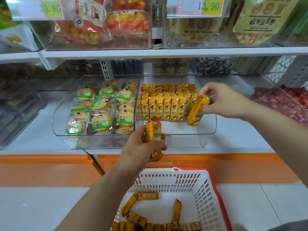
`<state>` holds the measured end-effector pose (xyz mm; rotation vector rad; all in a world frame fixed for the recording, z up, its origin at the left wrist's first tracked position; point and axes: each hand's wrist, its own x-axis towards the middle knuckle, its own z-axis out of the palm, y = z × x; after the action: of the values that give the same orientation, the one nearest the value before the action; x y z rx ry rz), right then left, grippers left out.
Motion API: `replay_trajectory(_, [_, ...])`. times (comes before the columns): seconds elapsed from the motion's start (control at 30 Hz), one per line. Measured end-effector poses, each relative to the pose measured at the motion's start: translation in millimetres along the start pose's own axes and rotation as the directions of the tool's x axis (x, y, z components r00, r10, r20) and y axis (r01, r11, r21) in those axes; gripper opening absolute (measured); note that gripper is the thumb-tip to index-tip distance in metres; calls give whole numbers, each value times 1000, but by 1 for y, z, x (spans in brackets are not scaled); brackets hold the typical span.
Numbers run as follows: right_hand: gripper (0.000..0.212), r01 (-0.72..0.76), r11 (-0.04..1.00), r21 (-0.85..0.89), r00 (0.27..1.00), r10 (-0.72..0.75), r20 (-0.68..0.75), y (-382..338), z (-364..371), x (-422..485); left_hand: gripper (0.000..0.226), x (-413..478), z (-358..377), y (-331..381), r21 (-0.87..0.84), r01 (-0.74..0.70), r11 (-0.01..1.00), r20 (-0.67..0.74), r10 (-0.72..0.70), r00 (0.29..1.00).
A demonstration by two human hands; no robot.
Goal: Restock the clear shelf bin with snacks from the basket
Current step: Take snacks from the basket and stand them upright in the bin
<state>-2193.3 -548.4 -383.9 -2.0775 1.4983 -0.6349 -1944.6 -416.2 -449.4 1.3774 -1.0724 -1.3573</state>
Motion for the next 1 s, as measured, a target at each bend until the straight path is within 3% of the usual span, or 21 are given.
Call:
replay_trajectory(0.07, [34,79,965,-250,996,-85,-12,7,-1,23,26,2,0,-1,-15,-6,1000,-7,6,1000])
replay_trajectory(0.2, [40,149,760,-633,988,-132,74,23,4,69,26,8,2,-2,-11,-18,1000,-15,18,1000])
replay_trajectory(0.43, [47,175,655,-736,968,24,252,27,17,117,30,17,7,-6,17,-32,999,-3,32,999])
replay_trajectory(0.67, [38,167,570,-805,969,54,240,27,28,119,32,14,5,-10,17,-45,999,38,45,998])
replay_trajectory(0.8, [41,109,631,-768,994,-60,91,14,14,84,41,9,5,-9,0,-45,999,51,45,998])
replay_trajectory(0.87, [36,116,764,-635,992,-123,34,7,7,52,45,6,6,-7,3,-38,999,67,38,997])
replay_trajectory(0.93, [33,106,979,-171,993,-94,75,-3,6,13,41,3,8,-6,16,-36,999,83,35,996])
replay_trajectory(1.0, [31,90,970,224,981,-126,150,-14,13,-21,37,-1,11,-6,21,-34,999,104,32,994])
